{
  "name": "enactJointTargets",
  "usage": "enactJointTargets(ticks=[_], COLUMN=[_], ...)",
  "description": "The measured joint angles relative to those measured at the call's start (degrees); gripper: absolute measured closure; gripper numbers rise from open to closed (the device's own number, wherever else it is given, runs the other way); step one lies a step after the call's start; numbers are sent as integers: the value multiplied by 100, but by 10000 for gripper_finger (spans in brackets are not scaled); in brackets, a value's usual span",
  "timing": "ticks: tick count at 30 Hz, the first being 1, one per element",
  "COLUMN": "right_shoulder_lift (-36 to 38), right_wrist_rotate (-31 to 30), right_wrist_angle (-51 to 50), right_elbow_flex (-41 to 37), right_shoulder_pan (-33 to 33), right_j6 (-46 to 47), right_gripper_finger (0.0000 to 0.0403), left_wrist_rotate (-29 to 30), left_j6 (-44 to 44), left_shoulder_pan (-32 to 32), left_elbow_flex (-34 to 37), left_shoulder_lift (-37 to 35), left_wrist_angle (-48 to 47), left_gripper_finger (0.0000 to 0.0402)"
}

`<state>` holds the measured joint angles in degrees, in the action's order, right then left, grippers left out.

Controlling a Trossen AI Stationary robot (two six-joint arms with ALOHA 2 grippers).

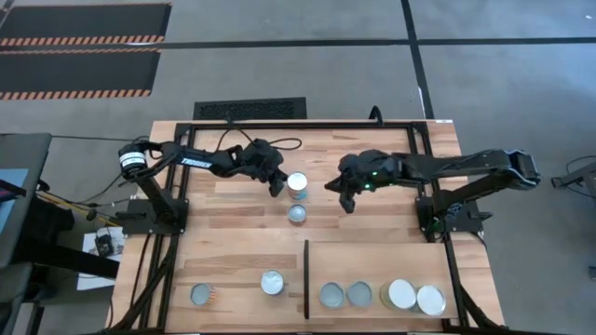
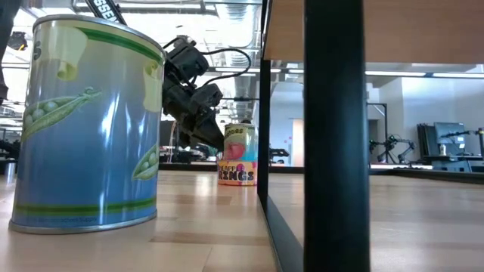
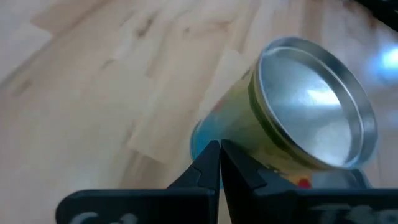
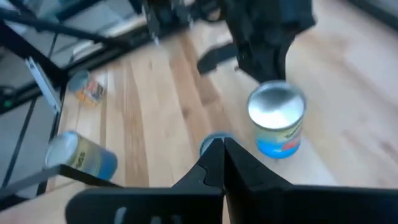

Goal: Pick and place cans onto a shelf
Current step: Put the canned tomatoes on the shelf

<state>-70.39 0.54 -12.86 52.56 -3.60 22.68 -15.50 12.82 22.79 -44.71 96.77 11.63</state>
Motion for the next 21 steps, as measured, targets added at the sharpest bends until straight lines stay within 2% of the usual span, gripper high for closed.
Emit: enactJointTargets(ticks=[3,11,17,21], right_shoulder_lift=[-366,-1031,-1558,-2084], right_wrist_rotate=[246,283,254,238], right_wrist_angle=[-16,-150,-832,-1101], right_elbow_flex=[11,518,1173,1684], right_shoulder_pan=[-82,-137,-133,-131], right_j6=[97,83,-283,-803], right_gripper_finger=[372,313,243,193], left_wrist_rotate=[-26,-239,-95,366], left_j6=[-2,-4,114,291], left_shoulder_pan=[-127,-190,-105,-90], left_elbow_flex=[0,0,640,1211], left_shoulder_lift=[0,-160,-1033,-1810], left_wrist_angle=[-14,-126,-82,40], left_gripper_finger=[401,401,401,401])
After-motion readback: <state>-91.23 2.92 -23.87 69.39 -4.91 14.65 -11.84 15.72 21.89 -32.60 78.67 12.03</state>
